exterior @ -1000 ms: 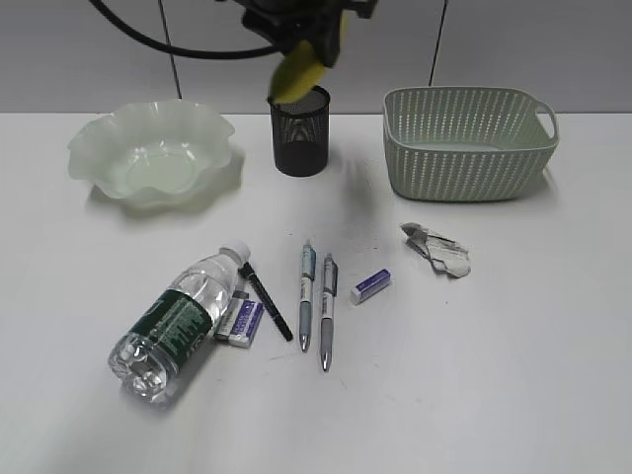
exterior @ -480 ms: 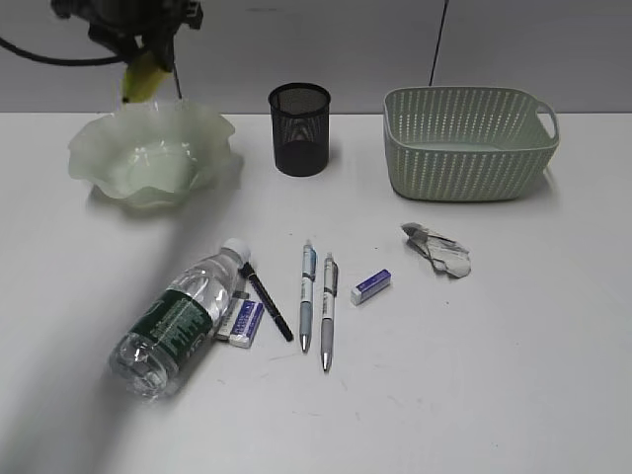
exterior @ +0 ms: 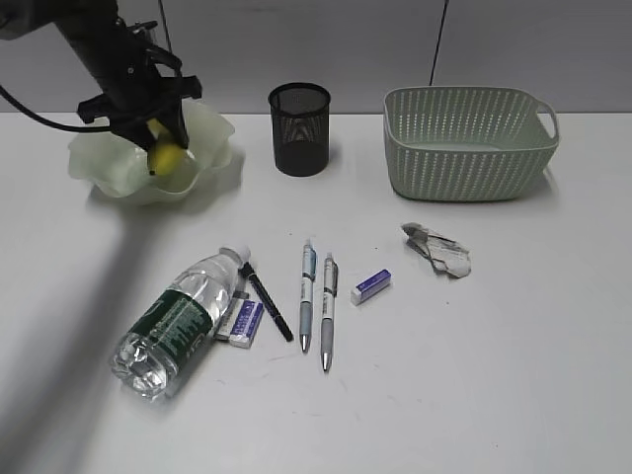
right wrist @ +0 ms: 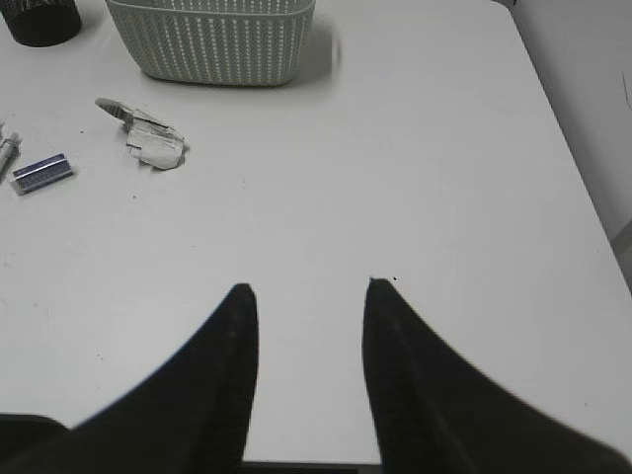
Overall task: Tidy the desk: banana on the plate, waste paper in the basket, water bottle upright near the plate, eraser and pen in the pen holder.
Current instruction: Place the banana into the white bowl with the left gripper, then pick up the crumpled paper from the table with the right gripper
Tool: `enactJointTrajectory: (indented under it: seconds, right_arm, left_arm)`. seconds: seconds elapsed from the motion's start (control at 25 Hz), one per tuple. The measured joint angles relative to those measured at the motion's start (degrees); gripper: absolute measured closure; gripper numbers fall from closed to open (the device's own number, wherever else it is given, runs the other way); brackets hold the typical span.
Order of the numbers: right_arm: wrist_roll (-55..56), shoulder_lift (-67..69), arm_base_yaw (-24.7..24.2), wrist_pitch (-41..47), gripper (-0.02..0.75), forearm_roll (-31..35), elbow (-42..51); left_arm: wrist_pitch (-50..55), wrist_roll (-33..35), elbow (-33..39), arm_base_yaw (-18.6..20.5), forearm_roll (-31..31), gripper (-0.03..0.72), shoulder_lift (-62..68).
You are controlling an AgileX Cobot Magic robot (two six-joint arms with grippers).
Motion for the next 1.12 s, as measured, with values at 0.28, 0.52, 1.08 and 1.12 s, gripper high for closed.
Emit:
enactJointTrajectory:
  seconds: [0.28,0.52,1.08,1.12]
  right_arm:
    - [0.0,0.0,0.0,0.0,0.44,0.0,0.0]
    - [0.06,0.0,0.0,0.0,0.44,0.0,0.0]
    - [0.01,0.0,0.0,0.0,0.44,0.0,0.0]
    - [0.01,0.0,0.0,0.0,0.44,0.0,0.0]
  left_arm:
    - [-0.04,0.0,-0.11,0.0,-0.04,0.141,-1.64]
    - [0.0,0.1,-0.14,0.0,2.34,0.148,-8.22]
    - [-0.16,2.39,19.68,0.0,14.89,0.24,-45.77]
    - [-0.16,2.39,22.99,0.0,15.04,0.241,-49.28]
